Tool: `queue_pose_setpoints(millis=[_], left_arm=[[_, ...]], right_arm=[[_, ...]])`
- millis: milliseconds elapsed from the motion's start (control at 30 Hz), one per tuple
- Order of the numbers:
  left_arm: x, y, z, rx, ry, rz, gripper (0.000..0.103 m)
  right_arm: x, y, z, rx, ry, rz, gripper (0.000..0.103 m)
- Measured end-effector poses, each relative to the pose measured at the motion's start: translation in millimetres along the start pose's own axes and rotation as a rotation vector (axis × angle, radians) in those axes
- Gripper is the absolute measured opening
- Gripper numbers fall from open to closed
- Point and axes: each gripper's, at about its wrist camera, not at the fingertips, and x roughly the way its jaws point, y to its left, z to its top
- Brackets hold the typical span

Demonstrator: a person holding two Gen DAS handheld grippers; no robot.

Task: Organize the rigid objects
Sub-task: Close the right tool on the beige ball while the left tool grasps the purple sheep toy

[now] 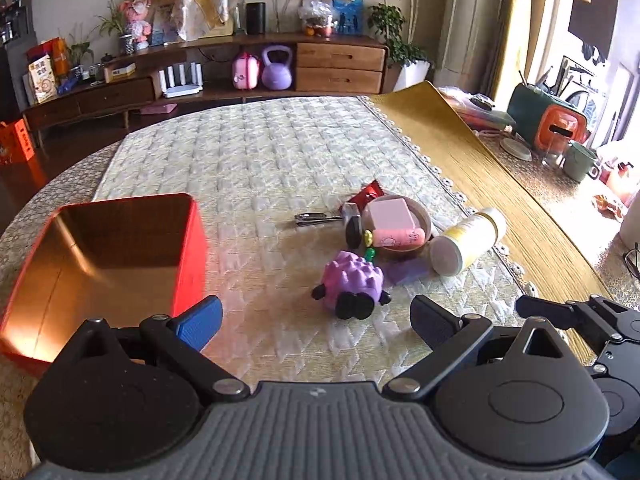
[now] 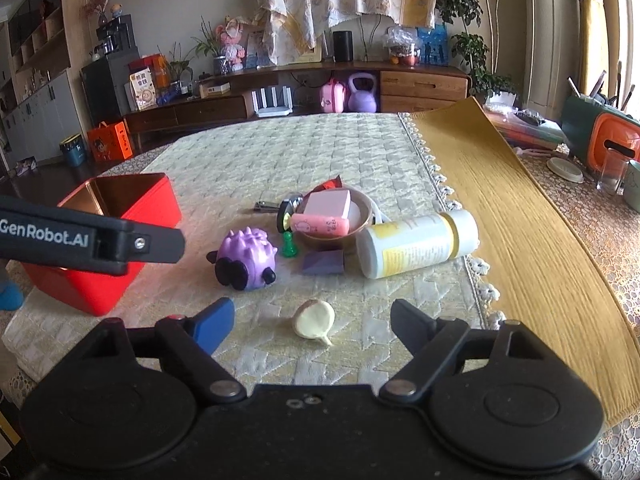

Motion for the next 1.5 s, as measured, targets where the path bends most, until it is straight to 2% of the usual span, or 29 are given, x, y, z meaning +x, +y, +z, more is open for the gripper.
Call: queue_pose_setpoints(millis=[133, 333, 400, 467, 633, 800, 933, 967, 1100, 1500], left_arm=[[23.6, -9.5, 4.5, 0.003, 0.03, -0.044, 0.101], [57.1, -14.8, 10.2, 0.0, 0.067, -0.033, 0.101], [64.2, -14.8, 11.1, 0.004, 0.071, -0.03, 0.101], [70.9, -14.2, 11.9, 0.0, 0.084, -0.041, 0.1], [81.3, -14.8, 10.9, 0.01, 0.085, -0.043, 0.099], [92.0, -15.3, 9.7, 0.025, 0.115, -0.039, 0.079], [94.6, -13.2, 10.4, 0.016, 0.111, -0.06, 0.072], [94.4, -13.5, 10.5, 0.015, 0.11, -0.069, 0.067], [93.8, -16.6, 10.5, 0.032, 0.103, -0.067, 0.067], [85.8, 1.0, 8.5, -0.029, 0.11, -0.073, 0.066]], right_arm=[[10.7, -1.4, -2.0, -0.006, 0.021, 0.003, 0.08], [27.6, -1.9, -1.4, -0.017, 0.045, 0.003, 0.073], [31.5, -1.3, -0.9, -0.023, 0.053, 0.002, 0.068], [35.7, -0.3, -0.6, -0.03, 0.064, 0.005, 0.058], [40.5, 1.5, -2.1, -0.042, 0.077, 0.015, 0.044], [43.3, 0.6, -1.4, -0.037, 0.083, 0.014, 0.041], [44.3, 1.5, -0.2, -0.037, 0.083, 0.013, 0.037], [44.4, 1.4, 0.0, -0.038, 0.083, 0.013, 0.034], [45.1, 1.6, 0.1, -0.033, 0.086, 0.011, 0.029], [37.6, 3.4, 5.1, -0.024, 0.081, 0.017, 0.029]])
